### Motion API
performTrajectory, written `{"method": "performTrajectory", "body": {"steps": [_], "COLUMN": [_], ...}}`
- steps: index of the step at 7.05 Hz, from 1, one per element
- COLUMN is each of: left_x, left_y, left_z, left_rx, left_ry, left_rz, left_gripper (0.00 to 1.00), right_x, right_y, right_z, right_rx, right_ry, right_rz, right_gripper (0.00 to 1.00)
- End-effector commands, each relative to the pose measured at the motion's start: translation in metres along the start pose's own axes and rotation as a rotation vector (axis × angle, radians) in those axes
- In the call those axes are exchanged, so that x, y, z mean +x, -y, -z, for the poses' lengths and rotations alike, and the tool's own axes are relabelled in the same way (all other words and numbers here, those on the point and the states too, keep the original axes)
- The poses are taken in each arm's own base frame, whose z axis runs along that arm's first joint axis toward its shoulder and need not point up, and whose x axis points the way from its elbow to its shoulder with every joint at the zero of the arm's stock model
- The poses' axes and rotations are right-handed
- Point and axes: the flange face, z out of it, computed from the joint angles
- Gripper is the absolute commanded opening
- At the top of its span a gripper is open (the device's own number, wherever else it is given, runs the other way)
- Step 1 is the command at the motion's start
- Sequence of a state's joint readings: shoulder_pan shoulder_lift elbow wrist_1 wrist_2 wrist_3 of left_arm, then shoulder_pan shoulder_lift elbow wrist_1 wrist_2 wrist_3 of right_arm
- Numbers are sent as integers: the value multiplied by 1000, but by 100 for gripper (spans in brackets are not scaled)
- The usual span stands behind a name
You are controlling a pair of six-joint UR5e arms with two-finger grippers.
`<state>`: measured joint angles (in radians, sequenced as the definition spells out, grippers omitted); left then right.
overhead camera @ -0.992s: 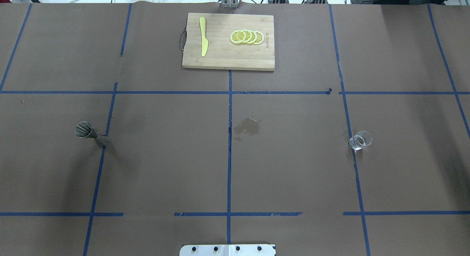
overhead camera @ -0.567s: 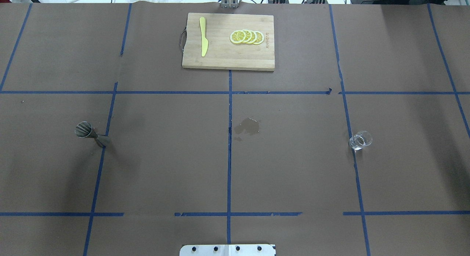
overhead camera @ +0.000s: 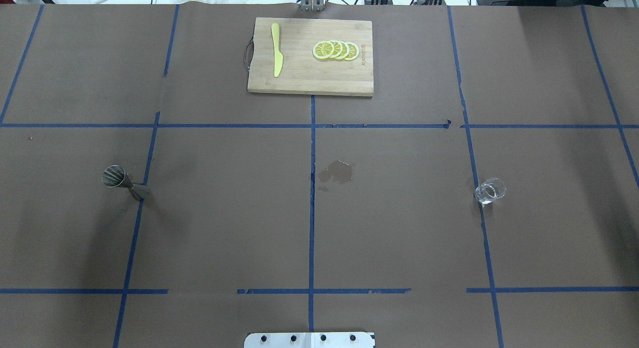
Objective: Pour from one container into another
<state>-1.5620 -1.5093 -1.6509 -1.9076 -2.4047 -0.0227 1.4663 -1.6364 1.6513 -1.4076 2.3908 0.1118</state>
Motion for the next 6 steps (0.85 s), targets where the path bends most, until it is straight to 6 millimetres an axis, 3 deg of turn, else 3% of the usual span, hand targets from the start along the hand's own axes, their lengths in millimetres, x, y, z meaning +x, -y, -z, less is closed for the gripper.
{"method": "performTrajectory", "body": {"steps": [1,2,3,5,6], "left_x": [59,88,118,212,237], "left_y": [14,16,2,-23,-41], "left_z": [-36,-57,-78,-117,-95], "left_rx": [84,137,219,315,352], "left_ry": [-41,-25,-46,-69,-93], "left_rz": [51,101,153,253,298], "left_gripper": [100,100,100,100,99], "right_x": [-11,-15,-18,-19,-19], "right_y": [3,5,6,7,6], "right_z": [-9,-11,-11,-10,-10], "right_rx": [-12,-16,-16,14,20], "right_ry": [6,7,8,11,12], "right_rz": [26,34,40,71,76], "right_gripper": [100,100,100,100,100]}}
